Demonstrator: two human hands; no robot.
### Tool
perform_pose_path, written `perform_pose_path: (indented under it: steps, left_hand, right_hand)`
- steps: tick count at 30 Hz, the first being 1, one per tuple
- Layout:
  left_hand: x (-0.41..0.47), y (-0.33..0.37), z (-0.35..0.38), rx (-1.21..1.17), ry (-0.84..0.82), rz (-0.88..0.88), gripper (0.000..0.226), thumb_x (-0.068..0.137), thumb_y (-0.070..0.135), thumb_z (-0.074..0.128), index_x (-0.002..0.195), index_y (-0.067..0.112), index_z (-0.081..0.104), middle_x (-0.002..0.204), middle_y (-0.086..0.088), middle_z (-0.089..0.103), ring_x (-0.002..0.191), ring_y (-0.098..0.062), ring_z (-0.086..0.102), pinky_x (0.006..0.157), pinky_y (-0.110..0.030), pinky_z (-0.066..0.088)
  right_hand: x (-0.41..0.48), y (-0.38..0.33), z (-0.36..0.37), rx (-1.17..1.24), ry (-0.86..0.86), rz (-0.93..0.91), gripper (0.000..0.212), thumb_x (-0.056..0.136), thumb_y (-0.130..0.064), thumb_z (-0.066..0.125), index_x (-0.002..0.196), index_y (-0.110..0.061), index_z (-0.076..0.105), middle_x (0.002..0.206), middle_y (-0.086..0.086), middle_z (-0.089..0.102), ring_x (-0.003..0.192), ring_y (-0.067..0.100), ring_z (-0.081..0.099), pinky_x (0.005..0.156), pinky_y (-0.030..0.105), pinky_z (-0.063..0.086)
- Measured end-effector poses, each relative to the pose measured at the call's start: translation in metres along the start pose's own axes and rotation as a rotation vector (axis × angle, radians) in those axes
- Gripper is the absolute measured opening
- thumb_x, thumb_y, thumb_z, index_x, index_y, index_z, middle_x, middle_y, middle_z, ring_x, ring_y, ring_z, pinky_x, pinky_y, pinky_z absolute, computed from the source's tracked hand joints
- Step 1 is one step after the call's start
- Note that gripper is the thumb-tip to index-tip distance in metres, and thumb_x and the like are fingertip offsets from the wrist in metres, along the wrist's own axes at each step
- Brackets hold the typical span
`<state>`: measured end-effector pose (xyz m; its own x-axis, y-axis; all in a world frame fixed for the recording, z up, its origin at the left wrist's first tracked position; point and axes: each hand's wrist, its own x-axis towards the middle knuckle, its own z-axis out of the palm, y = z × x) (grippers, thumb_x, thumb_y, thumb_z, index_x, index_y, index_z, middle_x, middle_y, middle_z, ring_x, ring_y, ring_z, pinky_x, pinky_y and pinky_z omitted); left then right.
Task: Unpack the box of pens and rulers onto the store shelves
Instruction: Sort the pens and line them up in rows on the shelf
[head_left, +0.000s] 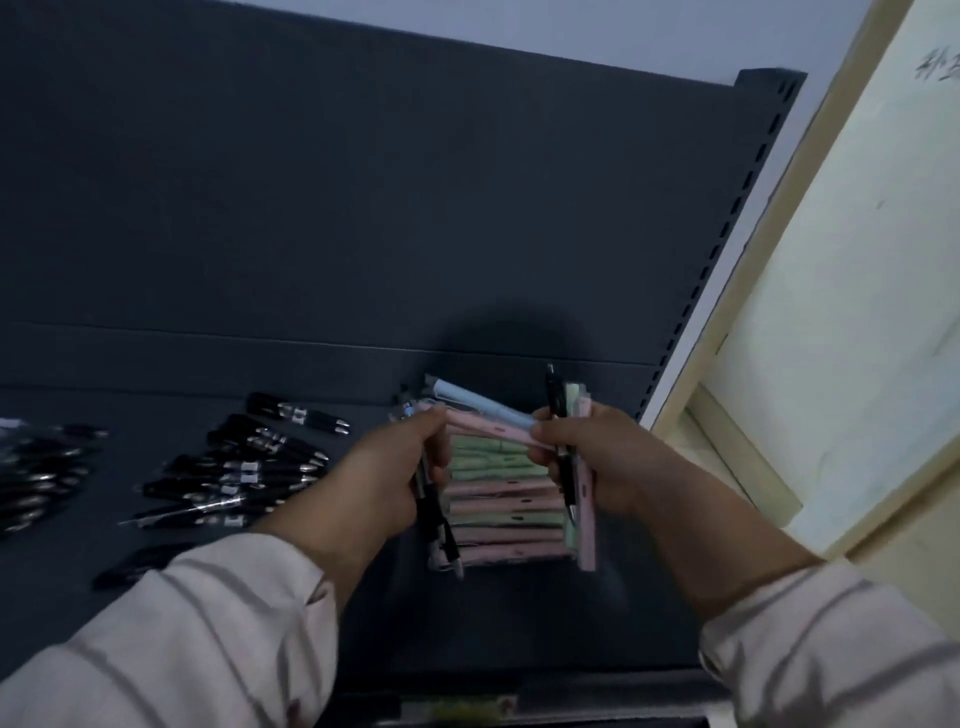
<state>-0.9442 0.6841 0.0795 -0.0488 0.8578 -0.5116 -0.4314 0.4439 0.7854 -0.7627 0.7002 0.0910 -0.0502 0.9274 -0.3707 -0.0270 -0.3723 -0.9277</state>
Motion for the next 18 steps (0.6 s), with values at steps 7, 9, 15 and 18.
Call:
perform_pose_path:
  steps: [7,9,15,18]
  left_hand:
    - [-0.005,0.005,-0.008,-0.024,0.107,-0.036,0.022,0.096,0.021,0.05,0.077,0.01,0.051,0.064,-0.004,0.048,0.053,-0.015,0.05,0.035,-0.015,0.038]
    - [-0.006,0.003,-0.004,-0.018,0.106,-0.036,0.021,0.096,0.017,0.045,0.077,0.009,0.051,0.066,-0.005,0.05,0.05,-0.015,0.054,0.038,-0.017,0.041]
    - [-0.011,-0.002,0.006,-0.015,0.055,-0.014,0.024,0.101,0.019,0.039,0.086,0.008,0.054,0.076,-0.008,0.06,0.06,-0.021,0.064,0.049,-0.033,0.056]
    - [-0.012,0.0,0.005,0.006,0.046,0.005,0.022,0.102,0.02,0.038,0.091,0.009,0.055,0.087,-0.012,0.067,0.076,-0.026,0.065,0.07,-0.048,0.054]
  right_hand:
    - [0.024,0.004,-0.033,-0.119,-0.073,0.089,0.012,0.086,0.003,0.062,0.095,-0.005,0.059,0.069,0.011,0.061,0.055,0.016,0.062,0.046,0.023,0.047]
    - [0.03,0.007,-0.033,-0.144,-0.081,0.09,0.012,0.086,0.004,0.062,0.093,-0.005,0.06,0.067,0.012,0.06,0.058,0.019,0.06,0.045,0.023,0.046]
    - [0.038,0.011,-0.029,-0.234,-0.104,0.016,0.012,0.083,0.005,0.065,0.087,-0.006,0.06,0.07,0.013,0.059,0.054,0.021,0.057,0.047,0.025,0.047]
    - [0.039,0.01,-0.03,-0.284,-0.086,-0.038,0.013,0.082,0.004,0.066,0.088,-0.007,0.059,0.072,0.014,0.059,0.052,0.021,0.057,0.044,0.023,0.046]
